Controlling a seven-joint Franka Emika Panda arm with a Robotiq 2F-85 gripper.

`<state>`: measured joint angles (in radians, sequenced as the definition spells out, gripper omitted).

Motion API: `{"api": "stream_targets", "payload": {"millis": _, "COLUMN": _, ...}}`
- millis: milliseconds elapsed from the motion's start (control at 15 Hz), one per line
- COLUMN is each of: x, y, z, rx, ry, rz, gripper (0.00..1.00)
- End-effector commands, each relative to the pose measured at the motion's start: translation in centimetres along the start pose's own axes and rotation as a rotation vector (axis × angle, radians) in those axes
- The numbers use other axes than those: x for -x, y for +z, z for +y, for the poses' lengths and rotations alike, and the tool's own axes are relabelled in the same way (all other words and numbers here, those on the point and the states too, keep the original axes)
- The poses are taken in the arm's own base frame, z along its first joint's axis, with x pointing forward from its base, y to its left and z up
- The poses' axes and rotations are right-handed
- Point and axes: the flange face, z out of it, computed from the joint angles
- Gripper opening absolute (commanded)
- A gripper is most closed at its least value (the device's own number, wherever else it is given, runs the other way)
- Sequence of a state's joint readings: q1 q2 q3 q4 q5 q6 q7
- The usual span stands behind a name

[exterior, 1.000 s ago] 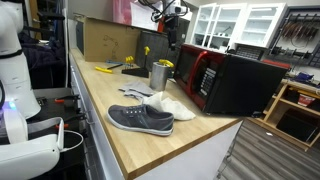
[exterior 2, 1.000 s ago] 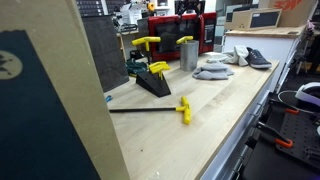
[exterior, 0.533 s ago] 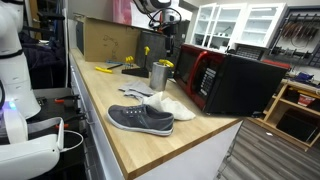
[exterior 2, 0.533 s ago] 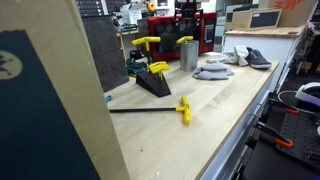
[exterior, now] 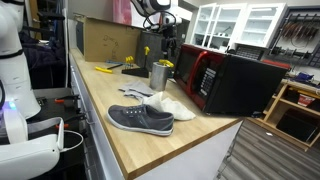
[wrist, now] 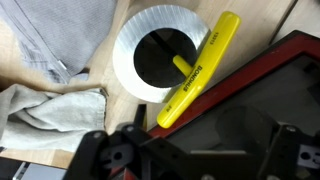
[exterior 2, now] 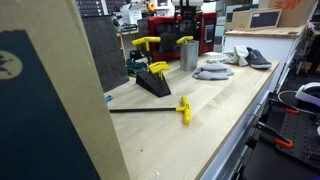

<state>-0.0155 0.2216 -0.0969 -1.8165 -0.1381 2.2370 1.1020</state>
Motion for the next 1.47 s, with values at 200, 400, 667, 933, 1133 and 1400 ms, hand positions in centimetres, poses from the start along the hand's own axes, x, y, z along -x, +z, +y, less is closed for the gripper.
{"api": "stream_targets", "payload": {"millis": 200, "x": 0.3, "y": 1.2, "z": 0.0, "rx": 0.03, "ry": 0.085, "rz": -0.002, "gripper": 1.0}}
{"api": "stream_targets", "payload": {"millis": 400, "x": 0.5, "y": 2.1, "z": -0.2, "rx": 0.042, "ry": 0.121, "rz": -0.022, "gripper": 1.0}}
{"api": "stream_targets", "payload": {"millis": 667, "x": 0.7, "y": 2.7, "z": -0.1, "rx": 0.054, "ry": 0.158, "rz": -0.039, "gripper": 0.74}}
{"api": "stream_targets", "payload": {"millis": 933, "x": 0.8, "y": 2.7, "z": 0.0, "rx": 0.057, "ry": 0.197, "rz": -0.06, "gripper": 0.42}}
{"api": "stream_targets", "payload": {"millis": 1133, "x": 1.0, "y": 2.6, "z": 0.0, "rx": 0.057, "ry": 0.217, "rz": -0.076, "gripper": 0.2}}
{"api": "stream_targets", "payload": {"millis": 1400, "x": 1.3, "y": 2.5, "z": -0.2, "rx": 0.056, "ry": 0.221, "rz": -0.095, "gripper": 0.48}}
